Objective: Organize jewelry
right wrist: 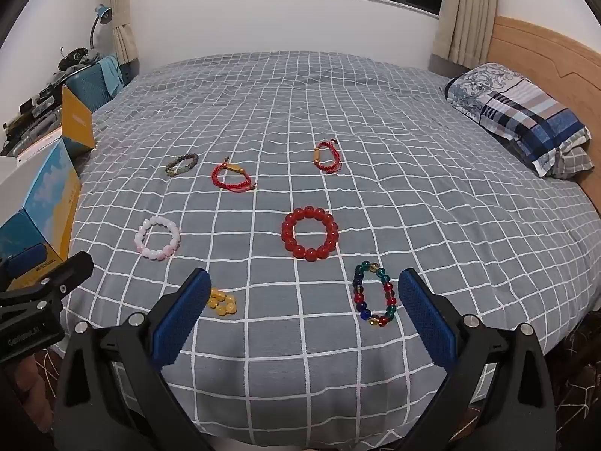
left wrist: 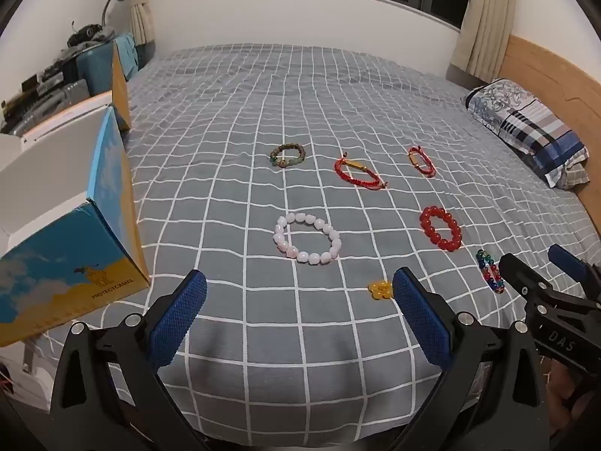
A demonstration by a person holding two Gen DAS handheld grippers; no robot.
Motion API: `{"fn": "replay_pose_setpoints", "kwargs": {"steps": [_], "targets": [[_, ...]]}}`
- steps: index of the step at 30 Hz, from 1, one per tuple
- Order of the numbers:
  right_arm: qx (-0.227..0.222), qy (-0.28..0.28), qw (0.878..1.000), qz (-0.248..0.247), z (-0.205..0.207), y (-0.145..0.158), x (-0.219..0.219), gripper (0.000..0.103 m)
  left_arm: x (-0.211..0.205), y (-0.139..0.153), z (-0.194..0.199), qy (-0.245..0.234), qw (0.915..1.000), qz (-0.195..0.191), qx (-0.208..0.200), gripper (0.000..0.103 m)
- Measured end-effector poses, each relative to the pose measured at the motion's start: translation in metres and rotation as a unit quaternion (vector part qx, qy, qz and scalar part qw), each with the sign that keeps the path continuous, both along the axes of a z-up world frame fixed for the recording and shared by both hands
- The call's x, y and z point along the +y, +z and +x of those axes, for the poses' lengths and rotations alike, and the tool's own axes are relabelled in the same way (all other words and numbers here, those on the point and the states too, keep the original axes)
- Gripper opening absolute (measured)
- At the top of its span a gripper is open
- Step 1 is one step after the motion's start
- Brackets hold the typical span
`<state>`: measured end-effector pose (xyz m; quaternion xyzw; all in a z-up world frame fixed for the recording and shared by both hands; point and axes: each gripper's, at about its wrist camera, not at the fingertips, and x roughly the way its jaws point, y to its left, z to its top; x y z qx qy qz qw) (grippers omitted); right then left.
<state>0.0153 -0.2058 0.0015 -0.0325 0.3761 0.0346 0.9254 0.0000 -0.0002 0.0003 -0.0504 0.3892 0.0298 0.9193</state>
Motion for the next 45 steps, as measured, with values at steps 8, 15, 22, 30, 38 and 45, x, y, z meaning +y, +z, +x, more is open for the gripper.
{"fn": "replay_pose_setpoints", "kwargs": {"steps": [8,15,22,30,38,45], "targets": [[0.000,0.000,1.000,0.000,-0.0004,-0.0003,0.0005,0.096,-0.0045,0.0054,0.0004,-0.009,1.0000,-0.002,0.001,0.097],[-0.002,0.000,1.000,-0.001,-0.0022,0.0014,0.0012,0.096,-0.0040,0.0065,-0.0017,-0.007,1.0000,0.002,-0.004,0.097],[-0.001,0.001,1.000,0.000,-0.0036,-0.0013,0.0030,0.096,-0.0048,0.0071,-0.0053,-0.010,0.9999,0.006,-0.008,0.097],[0.002,0.001,1.000,0.001,-0.0024,-0.0025,0.0040,0.096,-0.0051,0.0062,-0.0064,-0.007,0.9999,0.008,-0.007,0.097],[0.003,0.001,1.000,0.000,-0.0020,-0.0025,0.0045,0.096,-0.0062,0.0069,-0.0063,-0.007,0.9999,0.009,-0.006,0.097],[0.002,0.000,1.000,0.000,-0.0022,-0.0021,0.0049,0.096,-0.0088,0.0058,-0.0056,-0.006,0.9999,0.011,-0.004,0.097]]}}
